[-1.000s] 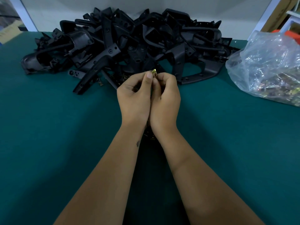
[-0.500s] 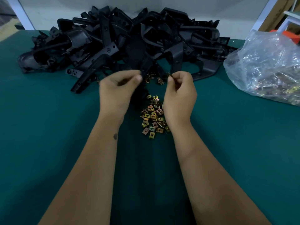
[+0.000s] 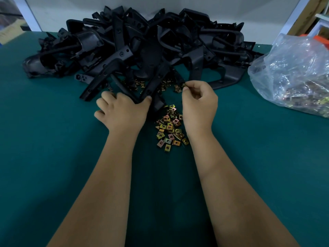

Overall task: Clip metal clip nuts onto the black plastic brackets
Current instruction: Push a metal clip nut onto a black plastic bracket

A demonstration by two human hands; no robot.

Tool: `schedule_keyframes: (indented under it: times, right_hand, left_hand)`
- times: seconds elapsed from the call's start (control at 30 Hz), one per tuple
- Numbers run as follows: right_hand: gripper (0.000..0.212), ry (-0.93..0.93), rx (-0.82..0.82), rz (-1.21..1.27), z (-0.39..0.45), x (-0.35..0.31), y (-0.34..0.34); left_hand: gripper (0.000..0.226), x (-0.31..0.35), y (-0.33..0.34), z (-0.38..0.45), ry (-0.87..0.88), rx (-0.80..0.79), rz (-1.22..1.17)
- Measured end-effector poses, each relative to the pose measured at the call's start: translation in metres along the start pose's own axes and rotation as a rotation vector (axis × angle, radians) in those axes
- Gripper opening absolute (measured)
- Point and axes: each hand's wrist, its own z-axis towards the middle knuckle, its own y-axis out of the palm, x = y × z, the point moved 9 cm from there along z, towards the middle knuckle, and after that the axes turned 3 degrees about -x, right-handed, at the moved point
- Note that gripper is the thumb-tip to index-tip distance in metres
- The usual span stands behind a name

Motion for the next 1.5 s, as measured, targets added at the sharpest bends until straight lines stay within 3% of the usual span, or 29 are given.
schedule_keyframes:
  times: [0.13,0.27,0.33,0.43,0.53,0.73,0.87,1.03,1.17,1.33,1.5]
  right_hand:
    - [0.016,-0.022,-0.042,0.031,0.0,-0.002,0.006]
    - [0.015,-0.001,-0.069,0.093,0.002,0.002,0.01]
    - [0.016,0.013,-0.093,0.135,0.003,0.004,0.012]
    - [0.022,0.066,-0.166,0.262,0.002,0.007,0.02]
    - [0.023,0.167,-0.276,0.432,-0.002,0.012,0.034]
    - [0.02,0.242,-0.413,0.568,-0.011,0.012,0.05]
    - [0.019,0.235,-0.454,0.535,-0.015,0.01,0.055]
    - [0.015,0.289,-0.414,0.557,-0.015,0.014,0.052]
    - [0.014,0.29,-0.425,0.527,-0.017,0.013,0.052]
    - [0.013,0.273,-0.448,0.469,-0.02,0.01,0.053]
    - [0.014,0.273,-0.449,0.444,-0.02,0.011,0.052]
  left_hand:
    - [0.049,0.01,0.005,0.003,0.124,-0.004,-0.088]
    - [0.011,0.012,-0.003,-0.002,0.172,0.042,-0.538]
    - [0.012,0.01,0.001,-0.001,0.108,-0.006,-0.876]
    - [0.011,0.016,0.024,-0.002,-0.04,-0.21,-1.391]
    - [0.017,0.027,0.036,-0.003,-0.083,-0.346,-1.625]
    - [0.02,0.032,0.039,0.0,-0.103,-0.466,-1.744]
    - [0.046,0.039,0.035,-0.003,-0.064,-0.54,-1.801]
    - [0.032,0.045,0.033,-0.007,-0.004,-0.646,-1.846]
    - [0.049,0.044,0.034,-0.008,0.013,-0.664,-1.84]
    - [0.043,0.045,0.032,-0.01,0.08,-0.678,-1.856]
    - [0.043,0.038,0.031,-0.006,0.052,-0.587,-1.894]
